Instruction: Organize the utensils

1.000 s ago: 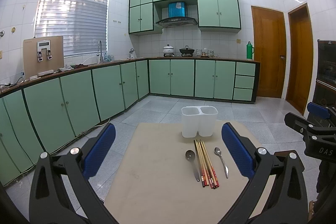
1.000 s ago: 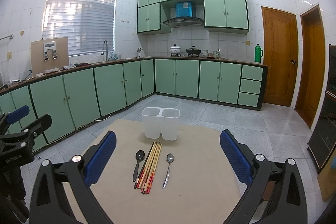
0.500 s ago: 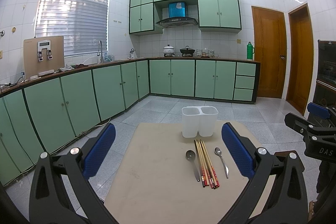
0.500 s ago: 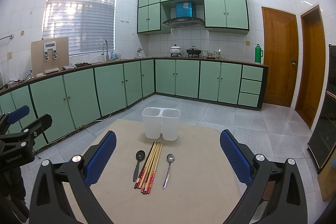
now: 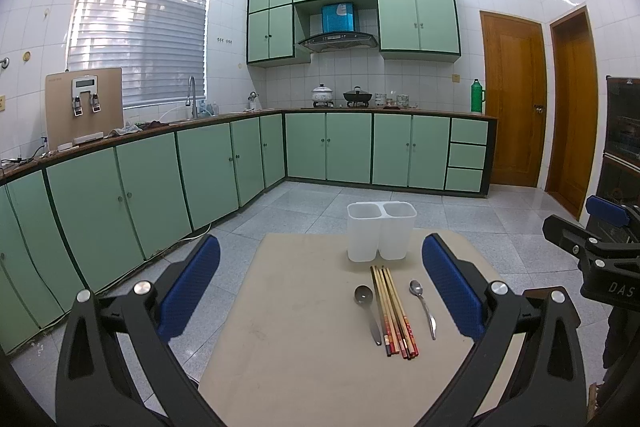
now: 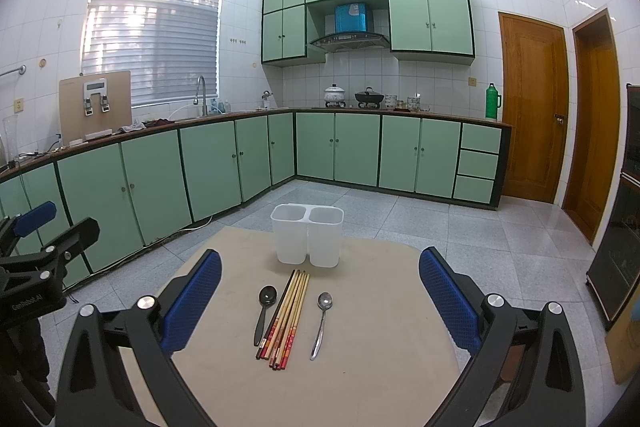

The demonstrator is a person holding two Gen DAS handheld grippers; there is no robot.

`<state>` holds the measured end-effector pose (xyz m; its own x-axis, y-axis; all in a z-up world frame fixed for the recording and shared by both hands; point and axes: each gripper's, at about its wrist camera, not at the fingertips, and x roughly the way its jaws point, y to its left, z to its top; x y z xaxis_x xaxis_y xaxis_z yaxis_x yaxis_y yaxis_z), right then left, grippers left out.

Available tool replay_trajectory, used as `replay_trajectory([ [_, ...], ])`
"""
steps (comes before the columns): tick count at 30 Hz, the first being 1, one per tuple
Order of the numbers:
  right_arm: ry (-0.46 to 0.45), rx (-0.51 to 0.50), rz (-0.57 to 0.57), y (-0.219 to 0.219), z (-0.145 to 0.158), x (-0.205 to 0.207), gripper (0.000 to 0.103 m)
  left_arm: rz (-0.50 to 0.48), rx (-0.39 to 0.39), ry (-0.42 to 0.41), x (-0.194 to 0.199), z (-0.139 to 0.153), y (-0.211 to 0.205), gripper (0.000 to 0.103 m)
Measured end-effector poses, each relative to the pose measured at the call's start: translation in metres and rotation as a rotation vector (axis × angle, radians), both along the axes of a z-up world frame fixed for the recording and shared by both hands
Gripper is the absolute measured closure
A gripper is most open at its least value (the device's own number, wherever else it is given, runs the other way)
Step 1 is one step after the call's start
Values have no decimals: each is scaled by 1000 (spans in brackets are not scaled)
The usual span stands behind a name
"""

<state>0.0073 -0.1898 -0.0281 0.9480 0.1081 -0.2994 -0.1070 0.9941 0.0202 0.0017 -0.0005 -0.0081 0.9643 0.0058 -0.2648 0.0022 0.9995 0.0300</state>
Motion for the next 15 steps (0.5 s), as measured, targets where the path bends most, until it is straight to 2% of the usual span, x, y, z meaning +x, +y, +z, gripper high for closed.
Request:
replay_trajectory([
  [15, 1, 1, 0, 2, 3, 0, 6, 0, 0, 1, -3, -3, 7, 5],
])
